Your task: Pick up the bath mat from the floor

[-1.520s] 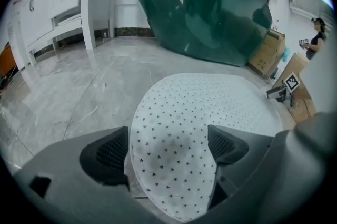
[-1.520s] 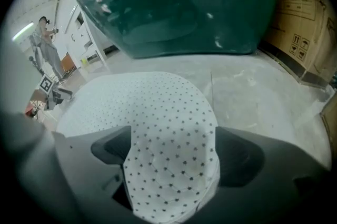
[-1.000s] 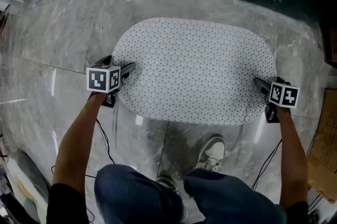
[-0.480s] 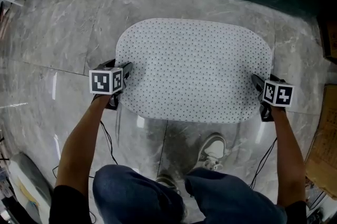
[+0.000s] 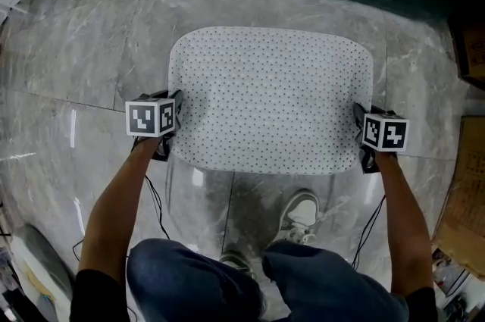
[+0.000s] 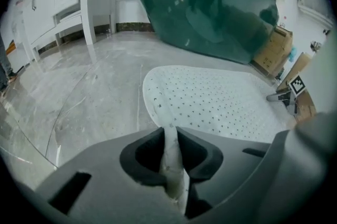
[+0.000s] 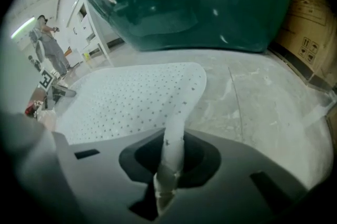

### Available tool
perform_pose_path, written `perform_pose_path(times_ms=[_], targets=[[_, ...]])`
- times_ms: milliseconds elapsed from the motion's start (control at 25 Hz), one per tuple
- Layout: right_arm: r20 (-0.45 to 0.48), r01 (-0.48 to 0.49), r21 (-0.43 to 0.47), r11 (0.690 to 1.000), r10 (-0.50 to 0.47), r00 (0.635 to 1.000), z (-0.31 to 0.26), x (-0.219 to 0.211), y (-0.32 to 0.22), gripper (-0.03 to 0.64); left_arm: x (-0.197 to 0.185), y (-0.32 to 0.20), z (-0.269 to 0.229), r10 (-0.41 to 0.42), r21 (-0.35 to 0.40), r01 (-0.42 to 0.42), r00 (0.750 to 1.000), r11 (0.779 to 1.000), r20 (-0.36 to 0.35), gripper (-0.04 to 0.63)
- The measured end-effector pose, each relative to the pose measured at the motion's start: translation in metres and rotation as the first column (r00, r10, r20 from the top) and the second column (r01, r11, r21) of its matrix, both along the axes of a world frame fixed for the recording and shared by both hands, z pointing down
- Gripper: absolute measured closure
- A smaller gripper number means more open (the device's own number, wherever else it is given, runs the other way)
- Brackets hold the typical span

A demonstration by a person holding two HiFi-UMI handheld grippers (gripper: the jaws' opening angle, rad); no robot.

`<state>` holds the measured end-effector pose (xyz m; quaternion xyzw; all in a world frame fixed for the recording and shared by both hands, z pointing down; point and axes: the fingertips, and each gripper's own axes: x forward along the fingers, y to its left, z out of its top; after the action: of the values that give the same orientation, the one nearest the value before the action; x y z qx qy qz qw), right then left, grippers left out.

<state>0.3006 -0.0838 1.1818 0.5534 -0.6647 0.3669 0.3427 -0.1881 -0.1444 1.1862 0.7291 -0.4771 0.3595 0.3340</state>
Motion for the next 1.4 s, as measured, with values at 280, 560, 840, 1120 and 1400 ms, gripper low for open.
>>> perform_pose_path(times_ms=[280, 560, 840, 1120, 1400], targets=[[0.047, -0.058, -0.019, 0.998, 0.059, 0.997, 0.001, 0.001, 0.0, 0.583, 0.001, 0.0, 0.0, -0.022, -0.008, 0.022, 1.0, 1.0, -0.01, 0.549], [0.046, -0.044, -0.013, 0.999, 0.044, 0.998, -0.006, 0.0, 0.0, 0.586, 0.004, 0.002, -0.007, -0.011, -0.016, 0.011, 1.0, 1.0, -0.017, 0.565], [0.069, -0.017, 0.023, 1.0, 0.015, 0.998, -0.04, -0.007, 0.002, 0.586, 0.011, 0.004, -0.037, -0.019, -0.011, 0.018, 0.999, 1.0, -0.051, 0.567], [0.13, -0.034, 0.036, 0.999, 0.029, 0.991, -0.085, -0.018, 0.004, 0.588, 0.029, 0.005, -0.089, 0.013, 0.008, -0.013, 0.998, 1.0, -0.055, 0.567], [0.14, -0.042, 0.038, 0.998, 0.036, 0.99, -0.142, -0.023, 0.0, 0.587, 0.051, 0.006, -0.155, 0.033, 0.013, -0.032, 0.996, 0.999, -0.079, 0.567]])
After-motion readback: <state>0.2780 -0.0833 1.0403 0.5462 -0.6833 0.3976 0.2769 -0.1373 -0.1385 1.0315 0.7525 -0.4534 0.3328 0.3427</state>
